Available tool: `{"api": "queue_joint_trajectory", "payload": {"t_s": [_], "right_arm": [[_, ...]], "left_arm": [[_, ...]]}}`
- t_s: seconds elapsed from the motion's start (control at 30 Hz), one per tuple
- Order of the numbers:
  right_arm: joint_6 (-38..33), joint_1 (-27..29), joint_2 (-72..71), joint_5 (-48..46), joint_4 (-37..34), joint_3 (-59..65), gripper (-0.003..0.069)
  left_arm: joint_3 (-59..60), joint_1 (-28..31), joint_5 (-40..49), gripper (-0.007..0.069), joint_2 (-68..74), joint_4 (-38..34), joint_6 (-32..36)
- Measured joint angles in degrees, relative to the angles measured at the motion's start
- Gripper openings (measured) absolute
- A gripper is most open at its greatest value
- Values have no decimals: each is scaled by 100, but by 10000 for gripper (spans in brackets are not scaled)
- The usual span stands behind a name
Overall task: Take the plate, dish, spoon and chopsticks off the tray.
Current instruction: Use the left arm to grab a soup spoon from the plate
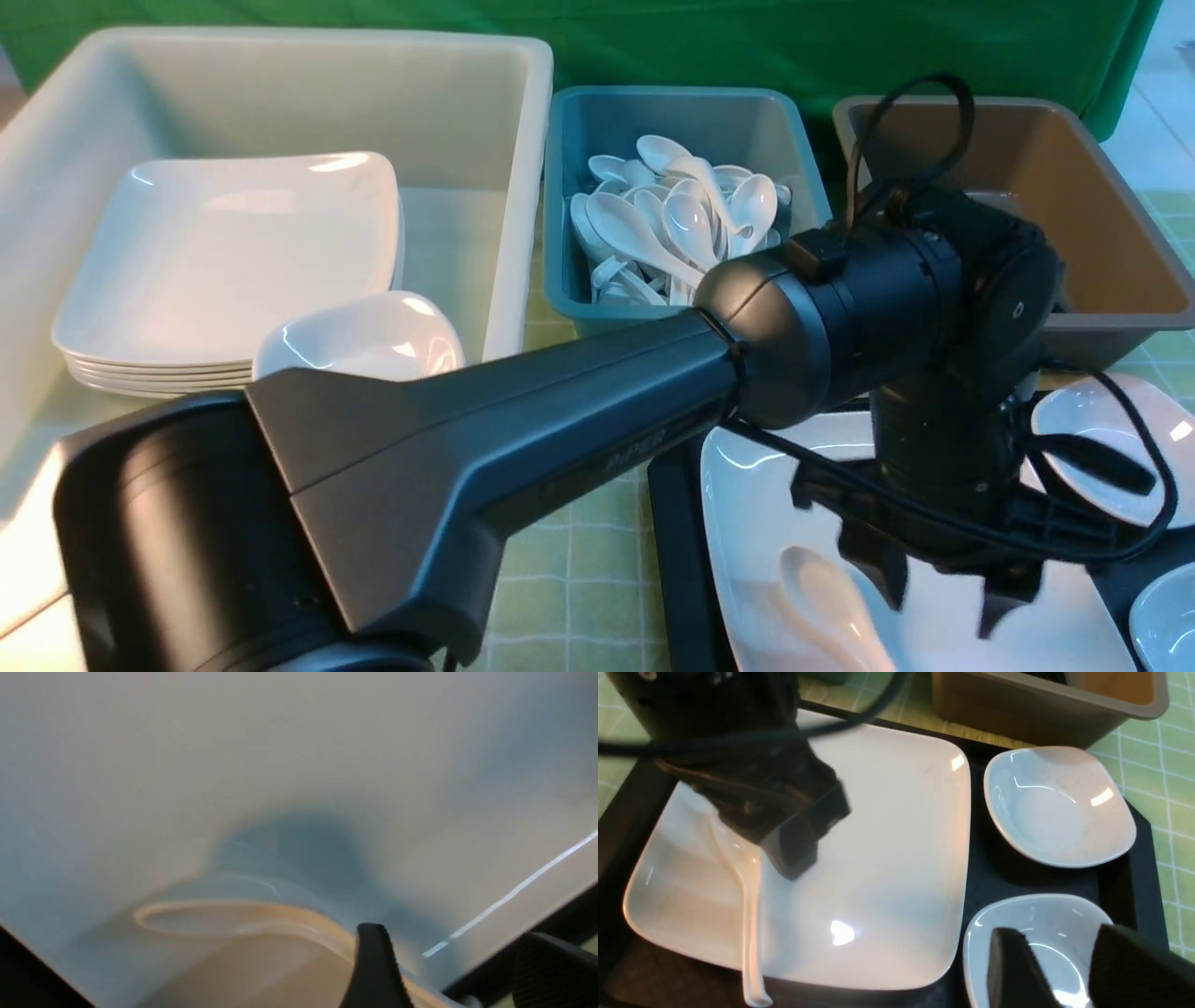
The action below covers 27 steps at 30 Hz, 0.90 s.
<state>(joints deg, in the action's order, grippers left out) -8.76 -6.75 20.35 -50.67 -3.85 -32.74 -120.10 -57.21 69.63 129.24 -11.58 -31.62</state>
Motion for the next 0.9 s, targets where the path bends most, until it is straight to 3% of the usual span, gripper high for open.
{"api": "queue_joint_trajectory", "payload": {"t_s": [0.07, 0.13, 0.23, 0.27, 0.33, 0.47, 0.5, 0.63, 0.9], "right_arm": [[0, 0, 0, 0, 0, 0, 239], [0, 0, 0, 0, 0, 0, 239], [0, 0, 0, 6, 0, 0, 239], [0, 0, 0, 6, 0, 0, 239], [0, 0, 0, 6, 0, 0, 239], [0, 0, 0, 6, 0, 0, 239], [0, 0, 0, 1, 0, 0, 239], [6, 0, 0, 1, 0, 0, 239], [6, 0, 0, -11, 0, 0, 239]], "left_arm": [[0, -24, 0, 342, 6, -407, -84], [0, -65, 0, 335, 19, -444, 410], [0, -98, 0, 330, 38, -438, 1879], [0, -98, 0, 330, 42, -438, 1982], [0, -102, 0, 328, 45, -419, 3204], [0, -102, 0, 328, 45, -349, 4360], [0, -102, 0, 328, 45, -297, 5075], [0, -102, 0, 328, 60, -120, 6469], [592, -102, -34, 328, -66, 491, 6873]]}}
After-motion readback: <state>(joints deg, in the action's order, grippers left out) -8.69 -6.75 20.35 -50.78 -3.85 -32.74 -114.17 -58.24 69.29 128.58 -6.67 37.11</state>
